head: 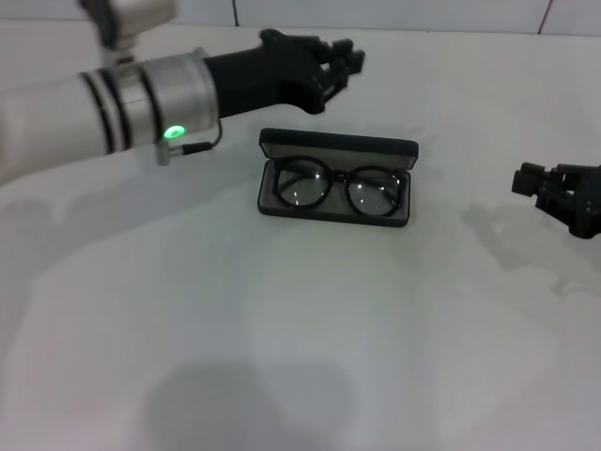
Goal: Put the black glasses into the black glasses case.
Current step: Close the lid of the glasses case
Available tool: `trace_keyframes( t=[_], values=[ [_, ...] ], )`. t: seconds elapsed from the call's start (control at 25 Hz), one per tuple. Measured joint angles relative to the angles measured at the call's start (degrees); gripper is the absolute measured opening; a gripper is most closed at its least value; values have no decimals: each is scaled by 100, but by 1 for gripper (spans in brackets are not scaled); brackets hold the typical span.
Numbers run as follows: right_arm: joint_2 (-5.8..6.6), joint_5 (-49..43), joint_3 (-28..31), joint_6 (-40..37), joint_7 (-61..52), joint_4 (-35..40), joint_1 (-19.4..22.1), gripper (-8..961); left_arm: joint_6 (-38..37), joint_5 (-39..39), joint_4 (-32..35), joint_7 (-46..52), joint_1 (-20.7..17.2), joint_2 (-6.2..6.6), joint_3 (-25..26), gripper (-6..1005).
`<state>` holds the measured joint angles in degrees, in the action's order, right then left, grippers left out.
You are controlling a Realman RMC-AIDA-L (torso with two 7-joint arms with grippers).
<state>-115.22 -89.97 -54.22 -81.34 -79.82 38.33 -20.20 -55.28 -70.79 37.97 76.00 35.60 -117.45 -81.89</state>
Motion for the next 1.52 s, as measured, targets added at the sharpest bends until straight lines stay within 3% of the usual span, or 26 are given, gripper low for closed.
trace_keyframes(
  t=[0.08, 0.16, 0.28, 0.6, 0.84, 1.52],
  values=[
    [-2, -6, 0, -62, 2, -51, 5, 124, 1, -431, -487, -17, 396, -71, 238, 78],
    [1, -1, 0, -95, 13, -118, 8, 124, 21, -713, -661, -39, 532, -133, 381, 146],
    [2, 17, 0, -97, 58, -202, 22, 124, 64, -1008, -673, -6, 551, -189, 451, 176],
    [-1, 21, 0, -85, 96, -281, 38, 123, 78, -1309, -706, 239, 640, -144, 446, 161],
    [-10, 14, 0, -97, 107, -283, 33, 123, 242, -1546, -801, 298, 643, -187, 452, 167],
    [-7, 22, 0, -70, 171, -414, 44, 123, 208, -1581, -924, 305, 610, -207, 416, 193]
  ],
)
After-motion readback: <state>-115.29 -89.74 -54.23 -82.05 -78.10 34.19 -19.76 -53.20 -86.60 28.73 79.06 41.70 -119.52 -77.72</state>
